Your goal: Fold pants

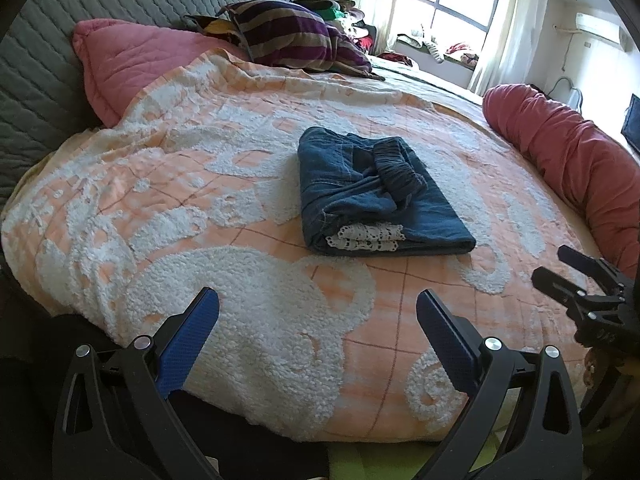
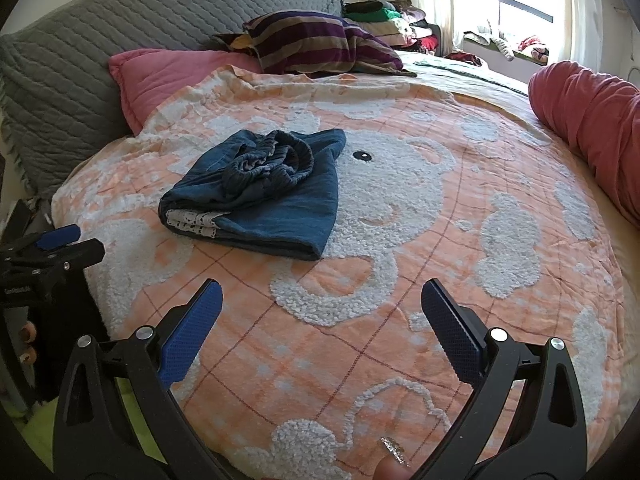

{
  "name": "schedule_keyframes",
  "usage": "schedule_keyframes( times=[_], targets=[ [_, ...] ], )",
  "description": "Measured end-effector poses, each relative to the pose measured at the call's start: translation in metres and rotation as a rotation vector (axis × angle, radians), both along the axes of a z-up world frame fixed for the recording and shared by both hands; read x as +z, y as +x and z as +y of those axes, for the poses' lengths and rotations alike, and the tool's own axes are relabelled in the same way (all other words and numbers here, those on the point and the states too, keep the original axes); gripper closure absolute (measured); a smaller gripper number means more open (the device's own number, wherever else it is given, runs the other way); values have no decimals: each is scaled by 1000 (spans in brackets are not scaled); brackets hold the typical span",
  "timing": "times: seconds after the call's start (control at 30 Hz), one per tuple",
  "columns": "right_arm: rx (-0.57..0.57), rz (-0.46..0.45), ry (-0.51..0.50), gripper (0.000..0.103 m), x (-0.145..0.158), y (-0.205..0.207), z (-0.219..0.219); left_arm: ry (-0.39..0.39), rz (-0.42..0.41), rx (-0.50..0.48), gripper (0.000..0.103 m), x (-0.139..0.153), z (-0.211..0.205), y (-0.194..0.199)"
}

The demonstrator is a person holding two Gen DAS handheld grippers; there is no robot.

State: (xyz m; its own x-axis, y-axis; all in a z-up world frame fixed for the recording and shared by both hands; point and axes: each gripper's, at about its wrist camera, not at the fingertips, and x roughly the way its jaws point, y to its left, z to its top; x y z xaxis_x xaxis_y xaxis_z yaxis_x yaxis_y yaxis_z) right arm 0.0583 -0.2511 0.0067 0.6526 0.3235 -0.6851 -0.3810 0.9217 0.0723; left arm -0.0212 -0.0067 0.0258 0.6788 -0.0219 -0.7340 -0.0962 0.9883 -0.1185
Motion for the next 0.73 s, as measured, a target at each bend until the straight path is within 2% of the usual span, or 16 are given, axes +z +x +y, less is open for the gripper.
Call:
schedule_keyframes(
  times=[0.17,0.3,0.5,0.6,0.73],
  targets=[
    [-29,-1,2,9,-1,5,-11,-8,-17,36,4,2,8,1],
    [-72,9,1,9,-6,14,-26,-72,-50,56,5,3,25,3],
    [-215,17,-35,9,-19,52,-78,-27,69,185,4,-16,78,55],
    [-326,29,-63,9,-27,78,-124,-6,123,263,4,-25,127,91],
    [-528,57,-149,9,-39,121,-203,12,188,362,4,-34,196,147]
  ],
)
